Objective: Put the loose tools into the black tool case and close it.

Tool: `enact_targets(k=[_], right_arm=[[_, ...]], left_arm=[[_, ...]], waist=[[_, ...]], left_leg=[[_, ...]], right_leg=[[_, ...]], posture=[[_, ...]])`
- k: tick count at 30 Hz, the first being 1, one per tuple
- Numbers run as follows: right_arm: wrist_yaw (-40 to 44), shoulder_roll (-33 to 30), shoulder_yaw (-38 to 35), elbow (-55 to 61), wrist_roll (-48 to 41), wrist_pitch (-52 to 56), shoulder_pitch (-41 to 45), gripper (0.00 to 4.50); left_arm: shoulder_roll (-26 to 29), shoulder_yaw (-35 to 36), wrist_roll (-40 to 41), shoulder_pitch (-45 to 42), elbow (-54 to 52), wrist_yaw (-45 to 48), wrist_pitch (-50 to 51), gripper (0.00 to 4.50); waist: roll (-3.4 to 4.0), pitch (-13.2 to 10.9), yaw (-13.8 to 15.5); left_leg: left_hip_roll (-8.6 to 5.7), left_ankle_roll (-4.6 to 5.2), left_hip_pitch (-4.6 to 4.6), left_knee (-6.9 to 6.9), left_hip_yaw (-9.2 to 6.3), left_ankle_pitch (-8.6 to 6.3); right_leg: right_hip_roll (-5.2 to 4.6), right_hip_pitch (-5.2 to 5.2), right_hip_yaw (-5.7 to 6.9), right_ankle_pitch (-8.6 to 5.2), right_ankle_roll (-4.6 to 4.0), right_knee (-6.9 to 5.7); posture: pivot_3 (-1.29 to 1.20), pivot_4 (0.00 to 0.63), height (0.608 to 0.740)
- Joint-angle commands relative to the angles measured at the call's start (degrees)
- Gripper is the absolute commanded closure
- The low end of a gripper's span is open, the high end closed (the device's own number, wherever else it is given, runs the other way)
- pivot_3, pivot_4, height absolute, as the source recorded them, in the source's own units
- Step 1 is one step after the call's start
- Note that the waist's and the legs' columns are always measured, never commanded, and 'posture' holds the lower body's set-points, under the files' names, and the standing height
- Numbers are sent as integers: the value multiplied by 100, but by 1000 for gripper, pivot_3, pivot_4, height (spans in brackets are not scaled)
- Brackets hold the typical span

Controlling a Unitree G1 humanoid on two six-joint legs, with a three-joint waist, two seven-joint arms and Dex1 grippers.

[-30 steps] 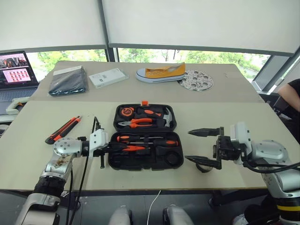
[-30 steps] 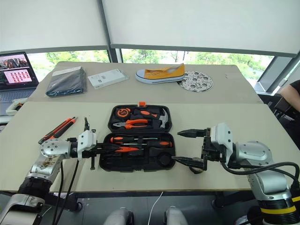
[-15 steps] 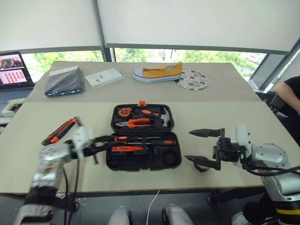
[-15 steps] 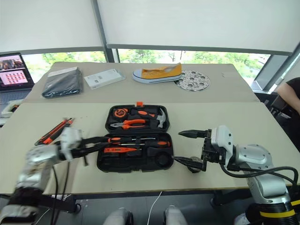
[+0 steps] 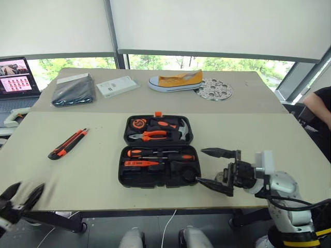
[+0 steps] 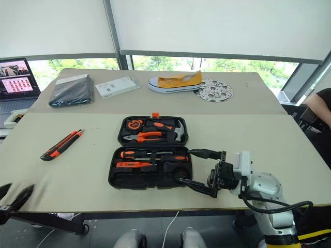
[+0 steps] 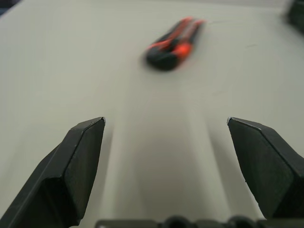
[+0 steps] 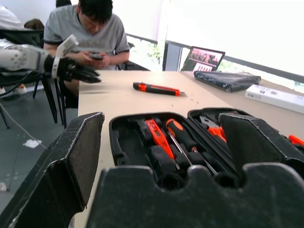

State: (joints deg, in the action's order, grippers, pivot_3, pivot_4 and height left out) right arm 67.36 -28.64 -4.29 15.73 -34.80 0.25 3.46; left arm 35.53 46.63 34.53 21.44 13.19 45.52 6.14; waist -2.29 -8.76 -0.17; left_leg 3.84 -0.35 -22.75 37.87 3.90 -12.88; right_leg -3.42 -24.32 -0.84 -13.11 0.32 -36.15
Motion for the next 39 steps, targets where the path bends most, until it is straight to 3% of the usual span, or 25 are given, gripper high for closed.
enact_targets(k=[1, 5, 11, 14, 17, 20, 25, 30, 34, 36, 39], right_arm=[[-184, 15, -136, 214, -55, -108, 150, 0], [-332, -42, -173, 221, -44, -35, 158, 0], [-479, -118, -164, 227, 72, -18, 141, 0], [-505, -157, -137, 275, 145, -36, 63, 0], [-535, -185, -140, 346, 183, -73, -78, 0], [-525, -263, -178, 474, 150, -9, -245, 0], [-551, -342, -205, 573, 106, 26, -370, 0], [-547, -409, -236, 574, 47, 67, -357, 0], [-468, -454, -258, 498, 8, 17, -276, 0], [-382, -517, -424, 448, -103, -33, -183, 0], [-203, -786, -620, 385, -184, 45, -131, 0]], left_arm=[[109, 110, 105, -68, -252, -140, 155, 80], [509, -449, -60, -661, -430, -171, 625, 80], [1240, -1792, -726, -2645, 176, -464, 1487, 80], [1603, -2425, -1075, -3779, 1160, -404, 2126, 80], [1762, -3045, -1521, -4958, 2263, -190, 2270, 80], [1797, -3646, -2114, -5707, 3403, 18, 2051, 80], [1737, -3932, -2443, -6275, 4424, 500, 1747, 80], [1703, -3945, -2582, -6359, 4736, 865, 1543, 1566], [1595, -3338, -2189, -6214, 4593, 1057, 144, 2835], [1648, -3122, -1806, -5884, 3838, 2182, -736, 2863], [1628, -3026, -1271, -5416, 2696, 3057, -459, 2863]], waist=[[-2, 1, 41], [-18, 11, 115], [-26, 17, 144], [-26, 18, 14], [-32, 14, -47], [-33, 14, -50], [-35, 14, -54], [-34, 14, -44], [-34, 14, -39], [-40, 11, -30], [-45, 9, -12]], left_leg=[[1, -13, 0, 0, 1, -7], [-1, -45, 1, 0, 3, -24], [-2, -43, -6, 0, 5, -14], [-3, -9, -6, 0, 7, 8], [-1, -19, -15, -7, 7, -2], [-1, -21, -29, -7, 2, -5], [-2, -22, -31, -6, 5, -9], [-5, -22, -17, -3, 6, -8], [-4, -22, -16, -2, 6, -8], [-2, -22, -22, -1, 5, -8], [-3, -23, -43, 3, 5, -7]], right_leg=[[-4, -1, 0, 2, 1, 0], [-4, -3, 7, 4, 2, 2], [-1, 4, 12, 9, 1, -3], [2, 5, 8, 30, 31, -3], [16, -8, 2, 35, 2, -5], [23, -15, 3, 34, 2, -1], [21, -14, 3, 32, 5, 2], [15, -3, 1, 20, 25, -3], [15, -1, 1, 21, 24, -3], [13, -5, 2, 32, 5, -4], [10, -20, 3, 34, 3, -1]], posture=[[0, 150, 740], [0, 150, 740], [0, 150, 740], [0, 150, 740], [0, 150, 740], [0, 150, 740], [0, 150, 740], [0, 150, 740], [0, 150, 740], [0, 150, 740], [0, 150, 740]])
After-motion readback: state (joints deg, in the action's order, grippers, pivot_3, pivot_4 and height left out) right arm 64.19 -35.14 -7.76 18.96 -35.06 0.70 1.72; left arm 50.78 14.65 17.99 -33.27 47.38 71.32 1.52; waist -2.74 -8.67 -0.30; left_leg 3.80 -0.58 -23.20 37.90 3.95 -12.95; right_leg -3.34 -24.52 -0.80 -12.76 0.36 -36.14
